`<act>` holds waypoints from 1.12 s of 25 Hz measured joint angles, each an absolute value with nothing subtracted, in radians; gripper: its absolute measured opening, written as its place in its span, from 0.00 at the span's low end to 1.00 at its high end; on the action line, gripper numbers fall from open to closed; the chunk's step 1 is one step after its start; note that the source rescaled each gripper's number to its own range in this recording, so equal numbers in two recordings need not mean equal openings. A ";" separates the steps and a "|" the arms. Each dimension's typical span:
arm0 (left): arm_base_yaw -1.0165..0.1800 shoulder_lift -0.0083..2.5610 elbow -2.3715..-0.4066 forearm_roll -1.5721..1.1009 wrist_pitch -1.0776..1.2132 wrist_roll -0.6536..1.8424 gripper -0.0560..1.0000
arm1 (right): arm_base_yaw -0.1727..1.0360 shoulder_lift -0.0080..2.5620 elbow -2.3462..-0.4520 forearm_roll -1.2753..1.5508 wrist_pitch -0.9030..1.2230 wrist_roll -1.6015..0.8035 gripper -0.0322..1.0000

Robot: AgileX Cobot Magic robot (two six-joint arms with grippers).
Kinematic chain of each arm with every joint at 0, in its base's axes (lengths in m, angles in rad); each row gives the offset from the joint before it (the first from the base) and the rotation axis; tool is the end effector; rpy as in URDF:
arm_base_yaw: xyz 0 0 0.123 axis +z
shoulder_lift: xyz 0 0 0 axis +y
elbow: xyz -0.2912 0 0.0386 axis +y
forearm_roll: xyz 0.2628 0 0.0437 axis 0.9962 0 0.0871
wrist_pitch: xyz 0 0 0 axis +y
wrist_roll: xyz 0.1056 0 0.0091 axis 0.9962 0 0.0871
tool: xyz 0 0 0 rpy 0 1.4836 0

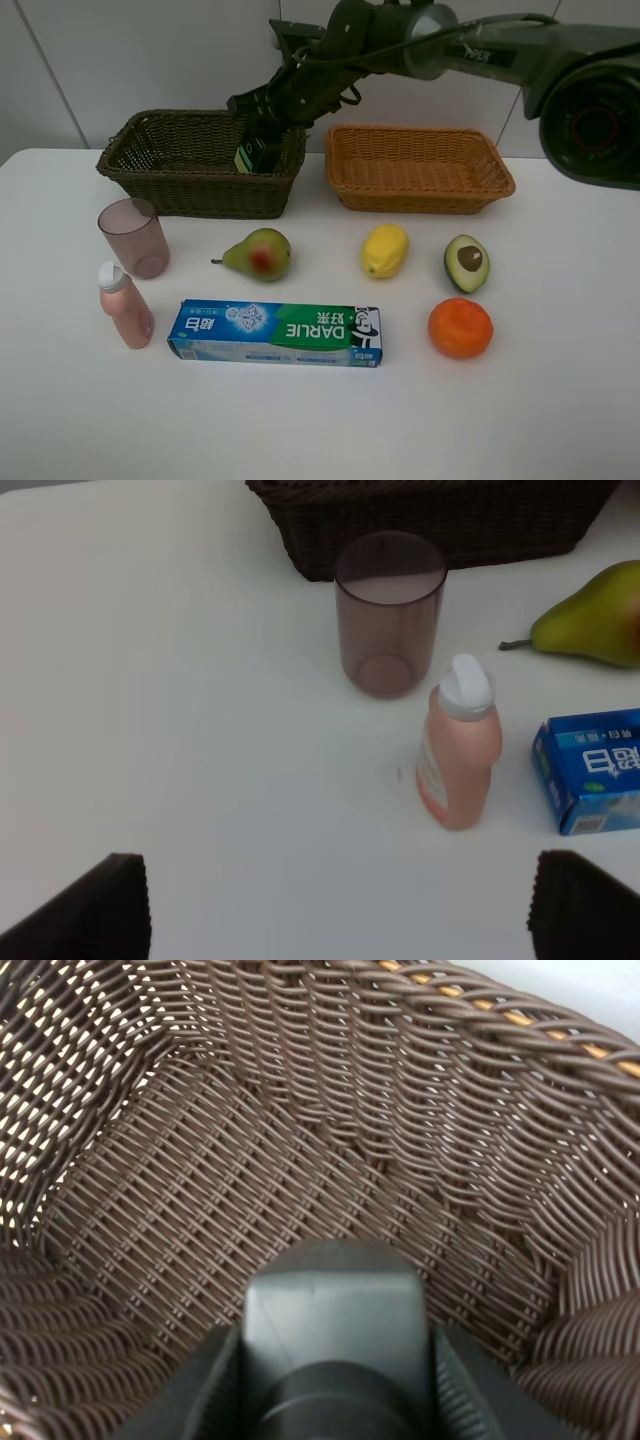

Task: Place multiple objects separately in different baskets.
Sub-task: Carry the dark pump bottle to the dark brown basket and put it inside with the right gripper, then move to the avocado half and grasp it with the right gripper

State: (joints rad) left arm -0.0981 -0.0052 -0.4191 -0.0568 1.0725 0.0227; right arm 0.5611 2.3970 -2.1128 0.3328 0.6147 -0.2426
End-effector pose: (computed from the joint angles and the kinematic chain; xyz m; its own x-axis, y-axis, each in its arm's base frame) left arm 0.0191 -0.0072 0.2517 -0.5295 0.0476 -0.8470 0.1375 0.9900 -0.0303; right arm 0.4790 0.3247 0.1865 -0.6191 -0.3513 -0.7024 -0.6155 0.7725 0.1562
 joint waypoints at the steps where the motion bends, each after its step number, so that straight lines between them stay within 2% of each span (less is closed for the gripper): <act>1: -0.098 -0.005 -0.419 -0.057 1.073 0.023 1.00 | 0.561 2.397 -2.114 0.335 0.611 -0.240 0.15; 5: -0.098 -0.005 -0.419 -0.057 1.073 0.023 1.00 | 0.561 2.397 -2.121 0.339 0.599 -0.239 0.75; 6: -0.098 -0.005 -0.419 -0.057 1.073 0.023 1.00 | 0.561 2.397 -2.124 0.339 0.599 -0.239 0.85; 7: -0.098 -0.005 -0.419 -0.057 1.073 0.023 1.00 | 0.561 2.397 -2.131 0.339 0.599 -0.238 0.91; 11: -0.098 -0.005 -0.419 -0.057 1.073 0.023 1.00 | 0.561 2.394 -2.140 0.351 0.595 -0.224 0.99; 28: -0.098 -0.005 -0.419 -0.057 1.073 0.023 1.00 | 0.561 2.265 -2.140 0.338 0.643 -0.240 1.00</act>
State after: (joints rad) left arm -0.0981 -0.0052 -0.4191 -0.0568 1.0725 0.0227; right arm 0.5611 2.2646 -2.1403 0.3383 0.6428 -0.2405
